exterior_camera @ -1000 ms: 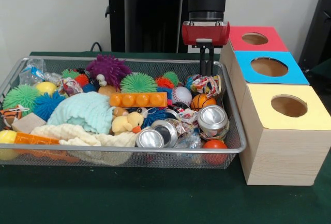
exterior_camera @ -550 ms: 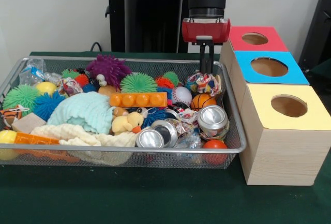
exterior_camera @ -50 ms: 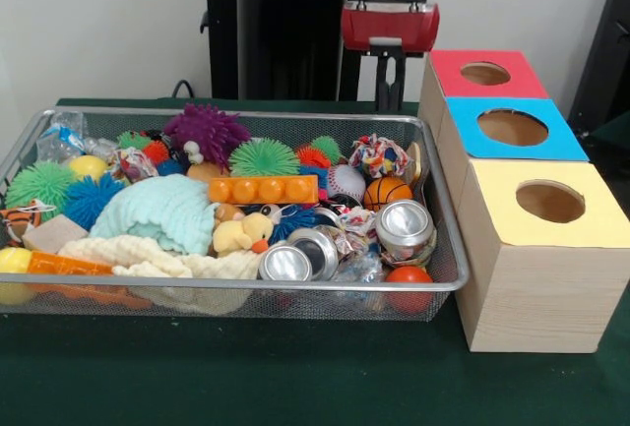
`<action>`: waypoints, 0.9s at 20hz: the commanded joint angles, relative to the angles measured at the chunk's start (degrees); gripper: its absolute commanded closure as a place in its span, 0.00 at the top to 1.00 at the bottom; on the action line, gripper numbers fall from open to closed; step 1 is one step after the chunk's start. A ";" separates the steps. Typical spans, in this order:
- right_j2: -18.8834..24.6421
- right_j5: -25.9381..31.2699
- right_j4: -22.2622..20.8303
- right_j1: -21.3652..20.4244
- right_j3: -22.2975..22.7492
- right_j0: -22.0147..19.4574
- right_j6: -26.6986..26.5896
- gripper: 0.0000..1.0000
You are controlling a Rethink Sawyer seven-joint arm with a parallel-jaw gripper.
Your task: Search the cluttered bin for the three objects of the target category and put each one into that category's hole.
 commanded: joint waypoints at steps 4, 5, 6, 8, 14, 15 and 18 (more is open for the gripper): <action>5.37 6.99 3.40 -4.60 -0.17 -1.35 8.91 0.00; 5.28 6.69 3.39 -4.31 -0.25 -1.24 8.93 0.00; 5.50 5.80 3.10 -3.68 -0.27 -1.49 8.96 0.00; 5.44 4.28 2.33 -2.70 -0.41 -1.79 8.63 0.00; 5.31 0.74 0.18 -1.53 -0.92 -2.24 7.97 1.00; 5.40 1.31 0.21 -1.29 -1.16 -2.22 7.63 1.00; 6.86 0.95 -0.47 -0.45 -1.27 -3.38 7.49 1.00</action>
